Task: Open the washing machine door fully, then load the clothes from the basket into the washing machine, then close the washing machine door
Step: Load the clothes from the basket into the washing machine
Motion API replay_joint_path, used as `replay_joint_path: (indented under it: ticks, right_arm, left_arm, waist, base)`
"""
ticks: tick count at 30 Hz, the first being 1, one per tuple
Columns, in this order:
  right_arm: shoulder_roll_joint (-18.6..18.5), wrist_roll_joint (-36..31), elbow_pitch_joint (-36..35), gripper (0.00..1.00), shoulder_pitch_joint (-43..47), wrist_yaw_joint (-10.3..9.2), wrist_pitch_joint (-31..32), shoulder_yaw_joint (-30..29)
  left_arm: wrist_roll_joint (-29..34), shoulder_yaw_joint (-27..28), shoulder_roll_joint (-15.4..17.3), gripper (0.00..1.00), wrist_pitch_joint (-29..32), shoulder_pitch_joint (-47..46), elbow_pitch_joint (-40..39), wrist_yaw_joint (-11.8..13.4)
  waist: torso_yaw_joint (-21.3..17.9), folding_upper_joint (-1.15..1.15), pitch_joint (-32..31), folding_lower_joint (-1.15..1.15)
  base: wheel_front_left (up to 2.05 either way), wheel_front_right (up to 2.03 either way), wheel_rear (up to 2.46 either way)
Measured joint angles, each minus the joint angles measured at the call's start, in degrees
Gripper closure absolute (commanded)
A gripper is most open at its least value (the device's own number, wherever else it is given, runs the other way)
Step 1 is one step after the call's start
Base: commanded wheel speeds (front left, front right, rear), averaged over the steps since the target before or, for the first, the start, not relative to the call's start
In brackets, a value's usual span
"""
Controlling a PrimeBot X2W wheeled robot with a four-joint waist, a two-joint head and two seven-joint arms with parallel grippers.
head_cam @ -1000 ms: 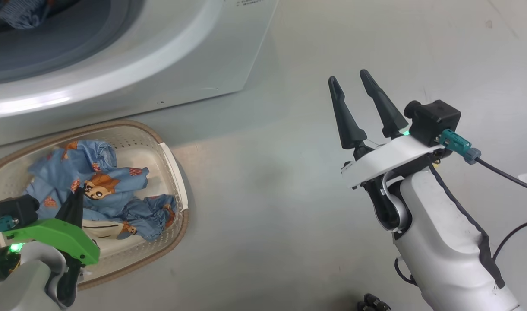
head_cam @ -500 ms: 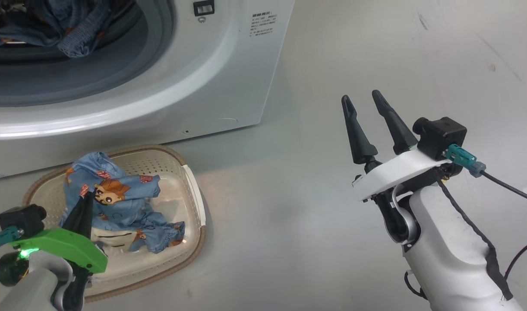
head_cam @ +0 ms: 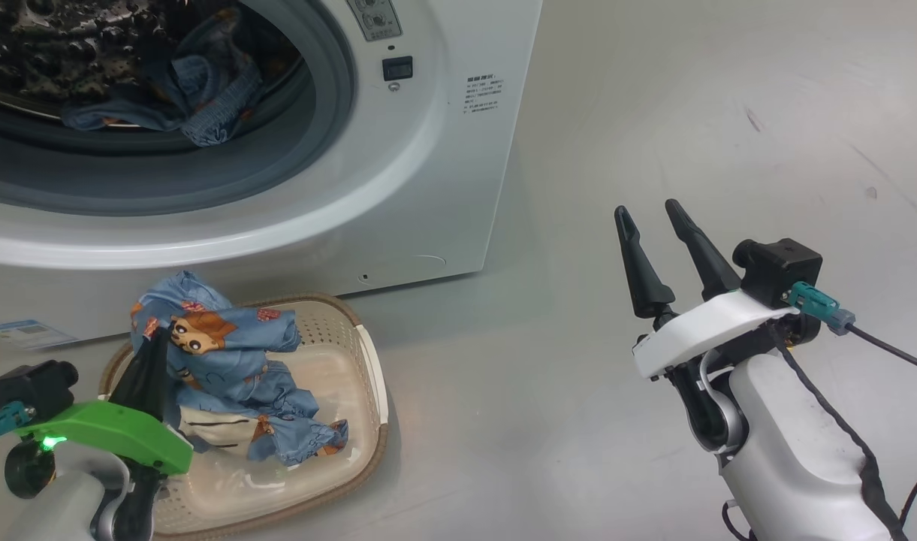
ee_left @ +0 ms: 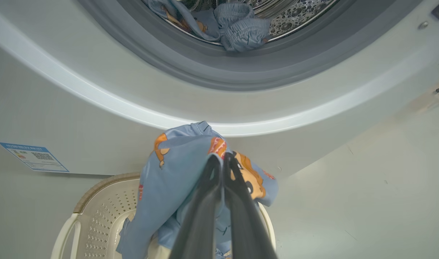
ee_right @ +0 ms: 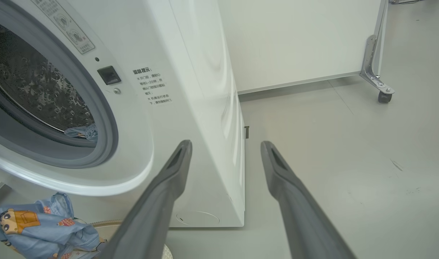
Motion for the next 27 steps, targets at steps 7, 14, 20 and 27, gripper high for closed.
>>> replay_joint_path:
  ticks: [7,14,20,27]
  right_arm:
    - [-0.89,1.26,0.33,0.00,2.03,0.00,0.01,-0.20]
    - [-1.80,2.36,0.38,0.00,3.41,0.00,0.01,-0.32]
    - [-3.24,3.35,0.11,0.00,4.64,0.00,0.01,-0.05]
    - [-4.50,3.78,-0.29,0.00,4.72,0.00,0.00,-0.29]
  left_arm:
    - [1.09,3.96,-0.34,1.00,0.00,0.32,-3.89,0.00]
    - [5.35,7.88,-0.14,1.00,0.00,2.50,-7.80,0.00]
    - [10.70,13.05,-0.14,1.00,-0.01,5.88,-15.52,0.60]
    - [14.28,15.13,-0.10,1.00,-0.08,8.04,-19.80,1.69]
  waist:
    - [1.63,0.00,-3.31,0.00]
    - [3.25,0.00,-6.74,0.00]
    - [4.62,0.00,-10.12,0.00]
    - [4.92,0.00,-10.74,0.00]
  base:
    - [0.00,0.00,0.00]
    - [0.00,0.00,0.00]
    - [0.00,0.00,0.00]
    - [0.00,0.00,0.00]
